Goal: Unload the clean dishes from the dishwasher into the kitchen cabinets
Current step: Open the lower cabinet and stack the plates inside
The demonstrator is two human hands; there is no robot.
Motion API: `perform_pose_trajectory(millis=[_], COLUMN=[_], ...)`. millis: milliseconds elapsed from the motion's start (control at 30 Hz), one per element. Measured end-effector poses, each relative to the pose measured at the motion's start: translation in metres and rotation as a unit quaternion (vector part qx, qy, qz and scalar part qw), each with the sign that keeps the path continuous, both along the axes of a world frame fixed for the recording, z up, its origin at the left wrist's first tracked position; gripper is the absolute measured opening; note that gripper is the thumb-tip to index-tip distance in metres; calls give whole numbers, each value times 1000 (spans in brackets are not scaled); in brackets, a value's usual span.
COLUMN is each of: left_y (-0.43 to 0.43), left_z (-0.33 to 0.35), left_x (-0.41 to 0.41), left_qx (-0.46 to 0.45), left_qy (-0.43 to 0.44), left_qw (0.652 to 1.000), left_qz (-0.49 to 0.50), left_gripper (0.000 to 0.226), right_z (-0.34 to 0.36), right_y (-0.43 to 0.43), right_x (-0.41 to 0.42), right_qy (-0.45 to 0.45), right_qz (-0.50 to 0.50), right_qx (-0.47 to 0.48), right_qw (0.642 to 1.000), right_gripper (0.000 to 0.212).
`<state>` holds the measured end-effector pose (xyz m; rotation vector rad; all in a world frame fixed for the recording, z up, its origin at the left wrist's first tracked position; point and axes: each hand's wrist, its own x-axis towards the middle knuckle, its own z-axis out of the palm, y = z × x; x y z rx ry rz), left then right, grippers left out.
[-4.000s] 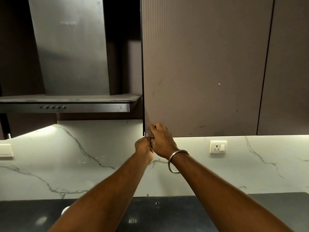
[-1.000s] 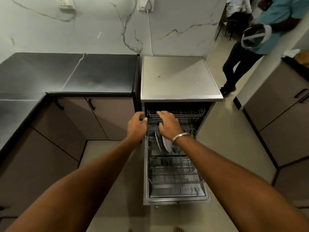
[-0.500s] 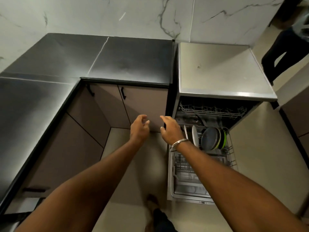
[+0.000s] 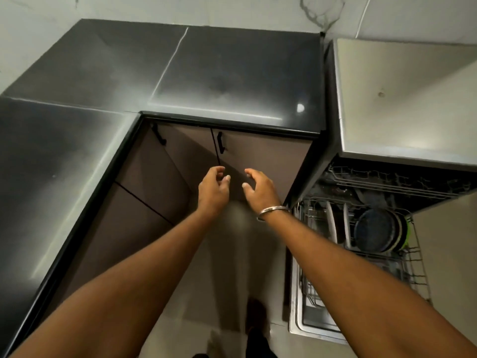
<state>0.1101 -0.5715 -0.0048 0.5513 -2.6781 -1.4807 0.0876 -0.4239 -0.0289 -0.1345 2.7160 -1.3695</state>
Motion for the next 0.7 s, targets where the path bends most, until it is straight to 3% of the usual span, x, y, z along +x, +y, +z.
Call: perform_pose_trajectory(millis=[467,600,700], left_y=[-74,-84,-90], left_z=[-105,-128,-139], left_x=[-124,-146,-155], left_qx=[19,28,49], left_qy=[6,-1,-9], left_qw=[998,998,997], left_qz=[-63,-61,-51], left_gripper=[37,19,21], right_z=[-97,-116,-126], right_y=[-121,-136,-144], right_x=[-126,-154,-167], right_qy=[-40,-55,-63], right_qz=[-124,-150,-158], right_qx=[-100,-121,-127], right_qw=[986,980,977], right_gripper=[43,47,49])
